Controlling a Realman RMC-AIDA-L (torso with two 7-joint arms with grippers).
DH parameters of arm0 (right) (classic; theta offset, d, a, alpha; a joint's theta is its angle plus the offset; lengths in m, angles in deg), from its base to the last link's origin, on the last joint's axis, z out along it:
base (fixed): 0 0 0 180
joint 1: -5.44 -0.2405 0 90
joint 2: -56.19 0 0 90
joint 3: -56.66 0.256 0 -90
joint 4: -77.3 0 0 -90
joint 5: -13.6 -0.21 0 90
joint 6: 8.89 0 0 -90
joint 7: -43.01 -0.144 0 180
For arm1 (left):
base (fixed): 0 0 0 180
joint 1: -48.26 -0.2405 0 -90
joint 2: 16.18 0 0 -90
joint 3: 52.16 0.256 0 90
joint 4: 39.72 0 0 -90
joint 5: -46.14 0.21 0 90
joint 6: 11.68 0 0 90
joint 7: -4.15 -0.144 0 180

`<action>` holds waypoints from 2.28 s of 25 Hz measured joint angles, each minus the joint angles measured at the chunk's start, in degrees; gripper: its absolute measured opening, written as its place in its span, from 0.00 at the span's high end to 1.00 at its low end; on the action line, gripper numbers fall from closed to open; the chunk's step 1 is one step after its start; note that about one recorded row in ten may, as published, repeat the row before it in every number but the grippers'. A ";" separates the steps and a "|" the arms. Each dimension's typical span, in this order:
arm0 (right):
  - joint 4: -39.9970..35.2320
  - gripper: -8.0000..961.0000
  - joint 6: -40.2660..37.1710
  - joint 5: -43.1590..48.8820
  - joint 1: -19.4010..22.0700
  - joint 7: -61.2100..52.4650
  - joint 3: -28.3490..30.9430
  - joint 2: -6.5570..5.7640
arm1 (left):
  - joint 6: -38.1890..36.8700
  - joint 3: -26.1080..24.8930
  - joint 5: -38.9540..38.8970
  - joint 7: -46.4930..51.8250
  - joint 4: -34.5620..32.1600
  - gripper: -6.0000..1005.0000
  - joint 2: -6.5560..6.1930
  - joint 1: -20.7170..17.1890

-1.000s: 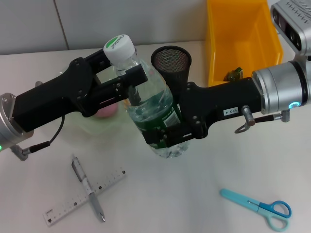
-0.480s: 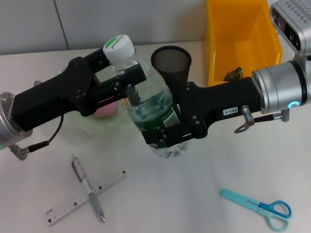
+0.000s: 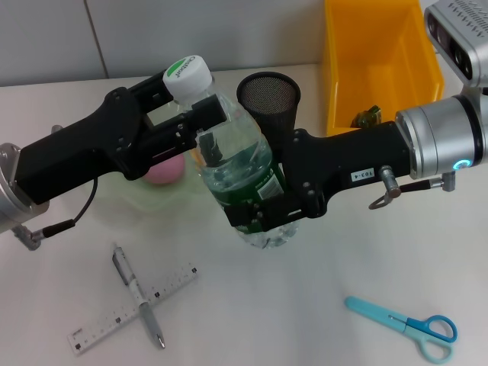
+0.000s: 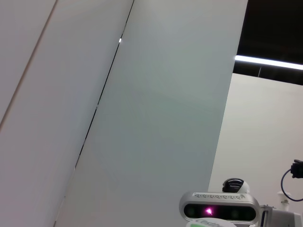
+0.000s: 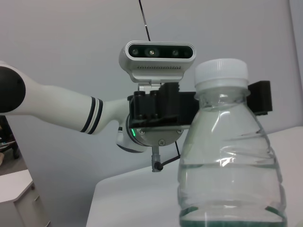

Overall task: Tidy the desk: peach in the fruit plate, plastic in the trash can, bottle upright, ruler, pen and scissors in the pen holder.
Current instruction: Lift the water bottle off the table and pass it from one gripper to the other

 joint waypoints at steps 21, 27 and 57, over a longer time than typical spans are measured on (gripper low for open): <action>-0.13 0.19 -0.27 0.08 0.32 0.06 -0.18 0.00 | 0.85 -0.10 0.01 1.97 -0.09 0.45 -0.04 0.04; -0.22 0.19 -0.30 0.08 0.39 0.10 -0.18 0.00 | 1.05 -0.10 -0.02 2.31 -0.15 0.52 -0.04 -0.29; -0.44 0.19 -0.39 0.18 0.42 0.29 -0.18 0.09 | 0.96 -0.19 -0.14 2.87 -0.35 0.57 0.05 -0.49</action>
